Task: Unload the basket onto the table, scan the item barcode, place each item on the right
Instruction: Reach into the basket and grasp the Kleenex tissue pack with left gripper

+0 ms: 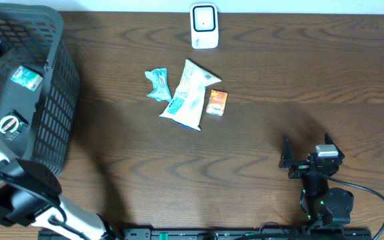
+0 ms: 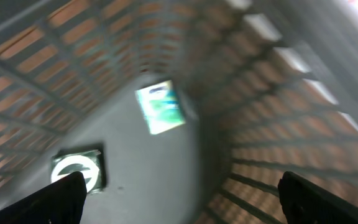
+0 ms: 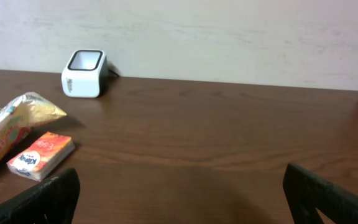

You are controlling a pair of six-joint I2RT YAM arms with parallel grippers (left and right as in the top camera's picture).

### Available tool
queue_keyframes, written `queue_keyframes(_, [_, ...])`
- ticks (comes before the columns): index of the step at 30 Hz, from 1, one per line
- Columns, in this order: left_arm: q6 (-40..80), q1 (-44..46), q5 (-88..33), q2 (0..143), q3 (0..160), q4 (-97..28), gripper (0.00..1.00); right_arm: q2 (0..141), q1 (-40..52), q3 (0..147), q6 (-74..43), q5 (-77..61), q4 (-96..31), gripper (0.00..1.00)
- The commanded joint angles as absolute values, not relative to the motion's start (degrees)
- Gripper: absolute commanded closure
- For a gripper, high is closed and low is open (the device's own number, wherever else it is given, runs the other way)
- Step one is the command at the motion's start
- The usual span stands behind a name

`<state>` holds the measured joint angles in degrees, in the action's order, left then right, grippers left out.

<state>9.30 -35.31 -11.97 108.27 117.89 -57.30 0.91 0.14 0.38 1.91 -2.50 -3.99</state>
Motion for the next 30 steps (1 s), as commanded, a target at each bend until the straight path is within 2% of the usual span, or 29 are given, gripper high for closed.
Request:
queue_keyframes(1, [14.15,-36.97,-8.05,110.5,118.63,-57.8,0.02,0.64,0.43,0.32,1.32,-2.04,-4.19,0.01])
queue_keyframes(10, [14.28,-35.51,-8.08,120.99,118.56,-56.23,0.0,0.64,0.43,0.32,1.32,-2.02,-4.19,0.01])
queue_keyframes(22, [14.33,-31.99,-8.08,130.69,118.3,-47.66,0.03,0.64,0.43,0.32,1.32,-2.04,-4.19,0.01])
queue_keyframes(26, [17.06,-32.01,-7.25,132.84,118.3,-45.43,0.08,0.64,0.43,0.32,1.32,-2.04,-4.19,0.01])
queue_keyframes(30, [18.98,-32.05,-4.36,134.52,117.49,-43.86,0.08,0.64,0.43,0.32,1.32,-2.04,-4.19,0.01])
